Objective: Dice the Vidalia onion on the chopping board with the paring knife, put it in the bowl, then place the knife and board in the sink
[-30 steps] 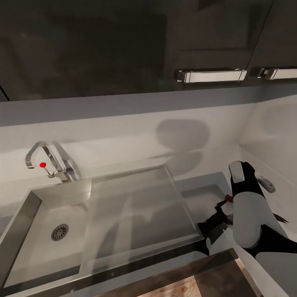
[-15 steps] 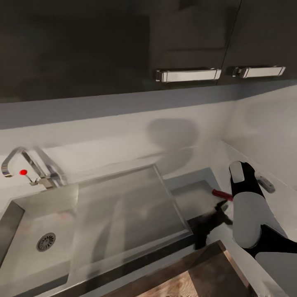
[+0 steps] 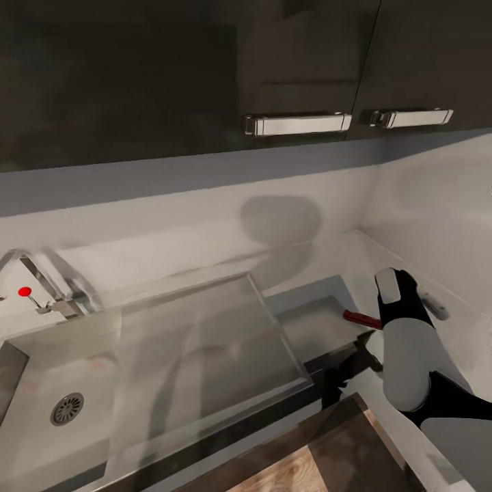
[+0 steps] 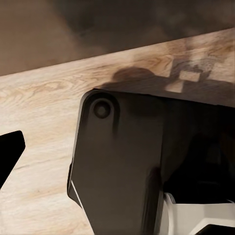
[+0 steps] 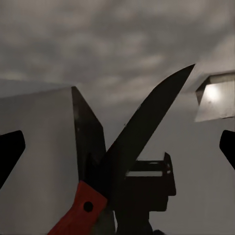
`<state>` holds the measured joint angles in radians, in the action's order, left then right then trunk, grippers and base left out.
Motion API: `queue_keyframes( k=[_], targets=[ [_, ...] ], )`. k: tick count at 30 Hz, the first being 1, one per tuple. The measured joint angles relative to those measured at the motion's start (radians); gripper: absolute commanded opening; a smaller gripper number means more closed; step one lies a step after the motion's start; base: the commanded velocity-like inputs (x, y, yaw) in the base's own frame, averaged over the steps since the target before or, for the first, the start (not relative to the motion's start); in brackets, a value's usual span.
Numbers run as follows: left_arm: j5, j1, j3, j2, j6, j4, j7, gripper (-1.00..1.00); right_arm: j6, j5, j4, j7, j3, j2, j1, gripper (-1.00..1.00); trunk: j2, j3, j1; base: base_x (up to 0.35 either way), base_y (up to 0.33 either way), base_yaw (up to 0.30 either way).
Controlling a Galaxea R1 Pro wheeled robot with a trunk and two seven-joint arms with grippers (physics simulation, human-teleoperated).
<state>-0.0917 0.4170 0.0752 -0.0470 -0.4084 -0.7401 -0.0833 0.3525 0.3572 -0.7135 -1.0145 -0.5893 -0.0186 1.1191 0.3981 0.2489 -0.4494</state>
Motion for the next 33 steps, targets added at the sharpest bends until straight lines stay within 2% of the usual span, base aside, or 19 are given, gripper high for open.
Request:
queue_keyframes(
  k=[14,26,33],
  targets=[
    [0.0,0.0,0.0,-0.001,0.0,0.003,0.0,1.0,-0.001,0.004,0.066,-0.001,0.0,0.011,0.0,1.0,0.0,0.0,0.0,0.0,0.0,0.0],
    [0.0,0.0,0.0,-0.001,0.0,0.003,0.0,1.0,-0.002,0.008,0.07,0.002,0.003,0.067,0.0,1.0,0.0,0.0,0.0,0.0,0.0,0.0],
    [0.0,0.0,0.0,-0.001,0.0,0.004,0.0,1.0,-0.002,0.008,0.07,0.003,0.003,0.074,0.0,1.0,0.0,0.004,0.0,0.0,0.0,0.0]
  ],
)
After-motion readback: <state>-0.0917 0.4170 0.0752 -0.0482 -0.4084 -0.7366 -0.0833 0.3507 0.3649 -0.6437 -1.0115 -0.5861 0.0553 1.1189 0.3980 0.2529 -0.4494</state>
